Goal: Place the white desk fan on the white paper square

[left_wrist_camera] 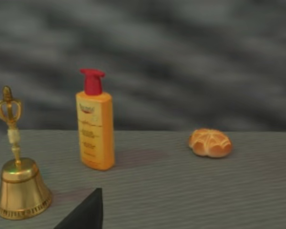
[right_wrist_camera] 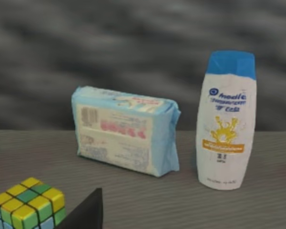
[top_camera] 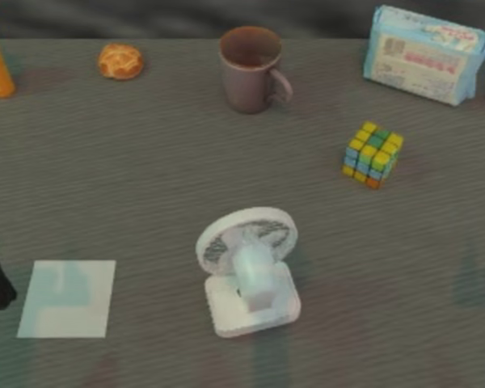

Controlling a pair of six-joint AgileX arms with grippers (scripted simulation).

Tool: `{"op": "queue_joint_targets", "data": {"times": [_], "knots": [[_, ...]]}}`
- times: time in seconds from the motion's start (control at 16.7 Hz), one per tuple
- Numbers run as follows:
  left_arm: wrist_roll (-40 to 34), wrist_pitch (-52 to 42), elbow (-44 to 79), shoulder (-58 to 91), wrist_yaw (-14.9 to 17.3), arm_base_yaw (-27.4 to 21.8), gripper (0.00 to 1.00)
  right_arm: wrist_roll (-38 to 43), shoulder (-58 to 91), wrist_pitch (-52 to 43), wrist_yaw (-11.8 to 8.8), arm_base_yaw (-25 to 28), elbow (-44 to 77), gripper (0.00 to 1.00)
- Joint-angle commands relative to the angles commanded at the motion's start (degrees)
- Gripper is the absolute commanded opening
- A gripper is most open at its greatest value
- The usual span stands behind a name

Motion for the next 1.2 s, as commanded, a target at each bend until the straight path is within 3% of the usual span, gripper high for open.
{"op": "queue_joint_targets", "data": {"times": [0.24,0.48,1.2], "knots": [[0.73,-1.7,1.68,1.75,0.05,-0.87,1.0,0.0,0.0,0.0,0.0,0.0,0.0,1.0],[4.5,-11.24,11.97,12.54,0.01,-5.47,1.0,0.0,0.0,0.0,0.0,0.0,0.0,1.0],[22.17,-55.48,77.02,80.23,0.05,-28.83,1.0,0.0,0.0,0.0,0.0,0.0,0.0,1.0]]}}
